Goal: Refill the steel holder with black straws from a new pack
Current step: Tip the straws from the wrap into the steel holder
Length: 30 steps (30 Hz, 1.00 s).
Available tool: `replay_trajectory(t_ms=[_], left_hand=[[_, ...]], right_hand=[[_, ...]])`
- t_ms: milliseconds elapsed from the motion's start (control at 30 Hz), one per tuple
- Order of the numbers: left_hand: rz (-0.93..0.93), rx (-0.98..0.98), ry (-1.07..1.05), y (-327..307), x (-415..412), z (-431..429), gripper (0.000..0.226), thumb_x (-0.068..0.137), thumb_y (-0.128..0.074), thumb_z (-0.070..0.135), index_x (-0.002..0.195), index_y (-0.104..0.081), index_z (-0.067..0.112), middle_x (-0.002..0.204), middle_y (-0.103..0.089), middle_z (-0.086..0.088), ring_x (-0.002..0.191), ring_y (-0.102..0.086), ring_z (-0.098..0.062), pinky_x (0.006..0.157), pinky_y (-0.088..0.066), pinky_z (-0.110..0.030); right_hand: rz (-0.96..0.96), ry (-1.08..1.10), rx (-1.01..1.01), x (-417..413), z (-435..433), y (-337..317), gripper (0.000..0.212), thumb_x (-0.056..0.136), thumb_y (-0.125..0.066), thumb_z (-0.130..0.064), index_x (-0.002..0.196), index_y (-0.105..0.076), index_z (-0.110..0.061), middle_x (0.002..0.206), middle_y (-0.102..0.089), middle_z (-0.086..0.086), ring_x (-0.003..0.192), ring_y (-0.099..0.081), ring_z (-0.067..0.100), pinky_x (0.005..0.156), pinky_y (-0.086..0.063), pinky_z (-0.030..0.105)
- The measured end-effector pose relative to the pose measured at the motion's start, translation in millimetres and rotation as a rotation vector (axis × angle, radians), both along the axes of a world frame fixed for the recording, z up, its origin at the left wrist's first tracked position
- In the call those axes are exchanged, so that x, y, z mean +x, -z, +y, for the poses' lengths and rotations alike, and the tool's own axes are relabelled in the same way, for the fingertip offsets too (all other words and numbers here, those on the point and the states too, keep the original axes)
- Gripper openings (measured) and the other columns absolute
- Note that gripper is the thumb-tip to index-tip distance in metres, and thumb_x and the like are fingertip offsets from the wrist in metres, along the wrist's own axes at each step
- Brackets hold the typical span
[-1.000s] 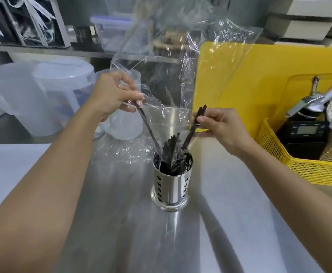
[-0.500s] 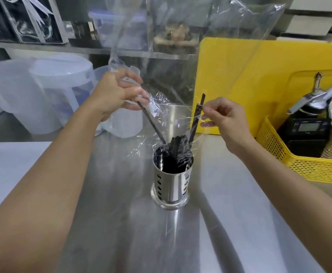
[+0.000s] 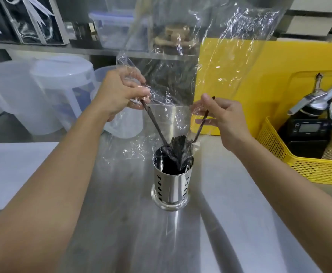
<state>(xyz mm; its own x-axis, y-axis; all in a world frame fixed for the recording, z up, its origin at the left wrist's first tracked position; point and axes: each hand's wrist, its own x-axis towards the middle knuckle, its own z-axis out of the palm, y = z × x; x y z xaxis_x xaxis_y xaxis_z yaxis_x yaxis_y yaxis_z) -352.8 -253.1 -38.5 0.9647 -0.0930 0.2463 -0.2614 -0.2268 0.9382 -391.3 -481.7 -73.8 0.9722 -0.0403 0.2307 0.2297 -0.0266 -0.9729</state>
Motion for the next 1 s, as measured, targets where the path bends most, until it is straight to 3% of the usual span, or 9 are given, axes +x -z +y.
replay_trajectory(t_ms=[100, 200, 333, 467, 600, 700, 800, 933, 1000], left_hand=[[0.005, -0.002, -0.03, 0, 1, 5, 0.02, 0.078, -0.068, -0.001, 0.08, -0.057, 0.016, 0.071, -0.066, -0.012, 0.059, -0.066, -0.015, 0.056, -0.059, -0.033], [0.009, -0.003, -0.02, -1, 1, 7, 0.02, 0.078, -0.068, -0.002, 0.081, -0.057, 0.015, 0.062, -0.069, -0.005, 0.056, -0.068, -0.014, 0.056, -0.06, -0.033], [-0.003, -0.007, -0.043, 0, 1, 4, 0.02, 0.077, -0.069, -0.002, 0.079, -0.058, 0.015, 0.071, -0.067, -0.01, 0.057, -0.068, -0.013, 0.053, -0.059, -0.032], [-0.003, -0.043, -0.039, 3, 2, -2, 0.021, 0.075, -0.069, -0.004, 0.074, -0.059, 0.014, 0.059, -0.07, 0.0, 0.056, -0.068, -0.012, 0.048, -0.055, -0.028], [0.02, 0.001, 0.012, 6, 2, -3, 0.019, 0.08, -0.067, 0.0, 0.074, -0.057, 0.016, 0.059, -0.071, 0.001, 0.06, -0.069, -0.014, 0.055, -0.058, -0.031], [0.042, 0.025, 0.007, 6, 5, 0, 0.016, 0.085, -0.062, 0.004, 0.077, -0.055, 0.016, 0.067, -0.069, -0.003, 0.07, -0.067, -0.022, 0.061, -0.059, -0.036], [0.112, 0.057, 0.062, 6, 5, 4, 0.011, 0.085, -0.065, 0.013, 0.085, -0.055, 0.018, 0.078, -0.068, -0.009, 0.074, -0.068, -0.022, 0.067, -0.058, -0.038], [0.122, 0.164, 0.135, 10, 0, 4, 0.028, 0.069, -0.074, -0.001, 0.084, -0.059, 0.017, 0.067, -0.064, -0.004, 0.064, -0.066, -0.01, 0.068, -0.055, -0.024], [0.079, 0.175, 0.051, 11, 1, 1, 0.023, 0.07, -0.074, -0.001, 0.075, -0.058, 0.015, 0.065, -0.061, -0.007, 0.055, -0.064, -0.009, 0.062, -0.056, -0.025]], right_hand=[[-0.069, -0.032, 0.019, -3, -2, 3, 0.02, 0.095, -0.046, -0.029, 0.095, -0.066, -0.029, 0.095, -0.07, 0.0, 0.09, -0.068, 0.023, 0.078, -0.054, 0.04], [-0.12, 0.021, 0.095, -1, -5, 2, 0.017, 0.091, -0.054, -0.011, 0.091, -0.069, -0.017, 0.083, -0.072, -0.004, 0.081, -0.068, 0.022, 0.072, -0.056, 0.037], [-0.043, 0.002, 0.069, 5, -8, -1, 0.015, 0.081, -0.063, 0.002, 0.073, -0.068, -0.009, 0.061, -0.07, -0.008, 0.07, -0.066, 0.011, 0.069, -0.057, 0.034], [-0.049, 0.099, -0.035, 9, -5, 2, 0.033, 0.074, -0.073, -0.004, 0.055, -0.047, -0.01, 0.047, -0.058, -0.009, 0.057, -0.062, 0.007, 0.061, -0.056, 0.035], [-0.139, 0.17, -0.148, 9, -1, -3, 0.034, 0.078, -0.072, -0.014, 0.055, -0.05, -0.001, 0.062, -0.056, 0.02, 0.063, -0.057, 0.029, 0.067, -0.052, 0.049], [-0.15, 0.109, -0.2, 7, -1, -6, 0.024, 0.087, -0.06, -0.007, 0.063, -0.057, -0.008, 0.066, -0.057, 0.008, 0.065, -0.057, 0.019, 0.07, -0.055, 0.046], [-0.155, 0.152, -0.241, 9, -4, -4, 0.027, 0.085, -0.063, -0.011, 0.062, -0.052, -0.02, 0.067, -0.053, 0.001, 0.067, -0.055, 0.018, 0.065, -0.055, 0.037], [-0.124, 0.19, -0.306, 10, -5, 2, 0.031, 0.076, -0.073, -0.025, 0.061, -0.046, -0.022, 0.06, -0.048, -0.002, 0.07, -0.059, 0.034, 0.069, -0.05, 0.048], [-0.139, 0.148, -0.31, 9, -3, 2, 0.025, 0.082, -0.068, -0.021, 0.064, -0.05, -0.019, 0.063, -0.053, 0.0, 0.066, -0.063, 0.02, 0.069, -0.052, 0.043]])
